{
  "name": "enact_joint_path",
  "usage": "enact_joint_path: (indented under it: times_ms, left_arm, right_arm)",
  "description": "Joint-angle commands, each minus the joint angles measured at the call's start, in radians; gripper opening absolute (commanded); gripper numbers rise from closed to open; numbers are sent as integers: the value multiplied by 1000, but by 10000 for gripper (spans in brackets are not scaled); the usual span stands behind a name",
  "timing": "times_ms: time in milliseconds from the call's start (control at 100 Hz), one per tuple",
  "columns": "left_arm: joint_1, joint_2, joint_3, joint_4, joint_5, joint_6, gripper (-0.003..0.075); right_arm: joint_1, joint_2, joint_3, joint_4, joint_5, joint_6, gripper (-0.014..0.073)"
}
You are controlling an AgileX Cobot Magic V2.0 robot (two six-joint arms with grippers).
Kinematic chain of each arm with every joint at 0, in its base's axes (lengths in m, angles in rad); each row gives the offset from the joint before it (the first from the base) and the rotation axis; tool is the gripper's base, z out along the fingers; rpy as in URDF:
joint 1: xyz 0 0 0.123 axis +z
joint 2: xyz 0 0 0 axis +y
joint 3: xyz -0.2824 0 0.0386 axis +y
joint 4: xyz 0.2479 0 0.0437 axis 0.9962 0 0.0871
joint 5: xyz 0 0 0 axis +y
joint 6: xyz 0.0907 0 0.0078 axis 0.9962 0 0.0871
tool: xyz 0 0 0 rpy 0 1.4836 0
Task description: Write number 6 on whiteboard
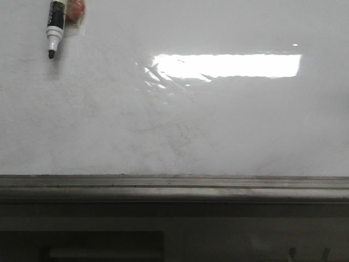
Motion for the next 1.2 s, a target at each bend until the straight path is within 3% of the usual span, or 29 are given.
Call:
enact_joint_path:
  times_ms: [0, 110, 190, 240, 320, 390, 440, 610, 810, 1060, 1130, 1190]
  left_arm:
    - [-8, 111, -100, 5, 14, 102, -20]
    - [-8, 219, -163, -34, 30, 179, -16]
    - [-24, 273, -187, -134, 30, 287, 35]
    - [-40, 309, -199, -231, 30, 369, 116]
    - [-73, 361, -206, -386, 20, 500, 327]
    - [-98, 413, -206, -497, 5, 592, 498]
    - [-115, 452, -206, -576, -2, 657, 548]
    - [-204, 592, -252, -714, -15, 810, 488]
    - [-337, 746, -349, -704, -153, 830, 463]
    - [-400, 874, -412, -659, -247, 832, 446]
    - [-400, 884, -411, -657, -245, 832, 364]
    - [-400, 885, -411, -657, -245, 832, 214]
  right_arm:
    - [-6, 124, -113, -19, 21, -26, -49]
    - [-6, 223, -192, -12, 81, -63, -14]
    - [-4, 259, -227, 0, 102, -84, 114]
    - [-4, 271, -239, 0, 108, -84, 249]
    - [-4, 283, -243, 1, 110, -84, 483]
    - [-4, 284, -243, 1, 109, -84, 536]
    - [-4, 284, -243, 1, 106, -84, 524]
    - [-4, 284, -243, 1, 90, -84, 488]
    - [-4, 284, -243, 1, 88, -84, 489]
    - [-4, 284, -243, 1, 88, -84, 489]
    - [-4, 284, -243, 1, 88, -86, 488]
    - [-4, 284, -243, 1, 88, -86, 489]
